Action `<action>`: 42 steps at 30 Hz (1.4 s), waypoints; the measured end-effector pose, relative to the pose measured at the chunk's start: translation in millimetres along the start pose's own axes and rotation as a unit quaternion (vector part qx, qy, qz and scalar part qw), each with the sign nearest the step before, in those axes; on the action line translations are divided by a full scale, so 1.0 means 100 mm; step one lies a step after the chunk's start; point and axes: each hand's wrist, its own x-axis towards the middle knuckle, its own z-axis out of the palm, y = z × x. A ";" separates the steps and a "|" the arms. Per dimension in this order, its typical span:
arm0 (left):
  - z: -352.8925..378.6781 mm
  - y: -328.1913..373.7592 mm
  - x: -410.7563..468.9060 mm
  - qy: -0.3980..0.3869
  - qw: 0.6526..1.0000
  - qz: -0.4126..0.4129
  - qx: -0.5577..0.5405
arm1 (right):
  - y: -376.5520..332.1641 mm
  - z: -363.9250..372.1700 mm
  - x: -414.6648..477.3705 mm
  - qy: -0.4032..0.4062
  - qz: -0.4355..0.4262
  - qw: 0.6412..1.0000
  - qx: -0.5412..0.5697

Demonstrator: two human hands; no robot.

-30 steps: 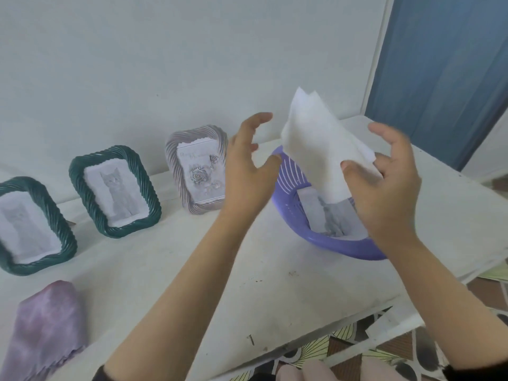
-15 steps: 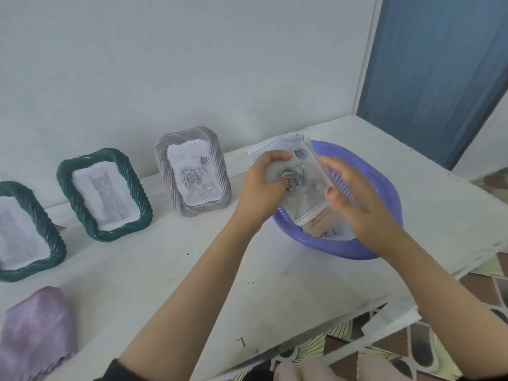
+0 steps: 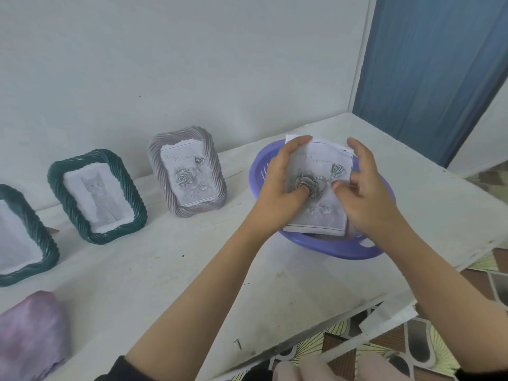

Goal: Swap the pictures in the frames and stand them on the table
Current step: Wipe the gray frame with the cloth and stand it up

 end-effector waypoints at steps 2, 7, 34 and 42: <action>0.03 -0.01 0.01 -0.003 1.000 -0.013 0.008 | 0.02 0.00 0.01 0.018 -0.003 1.000 -0.015; -0.03 -0.09 0.08 -0.011 0.985 -0.050 0.165 | 0.06 -0.11 0.27 0.043 0.030 0.997 -0.064; -0.41 -0.53 -0.39 -0.002 0.971 0.037 0.237 | 0.33 0.09 0.63 -0.207 0.134 0.888 -0.387; -0.43 -0.50 -0.42 0.014 0.973 0.022 0.228 | 0.29 0.01 0.68 -0.197 0.129 0.908 -0.347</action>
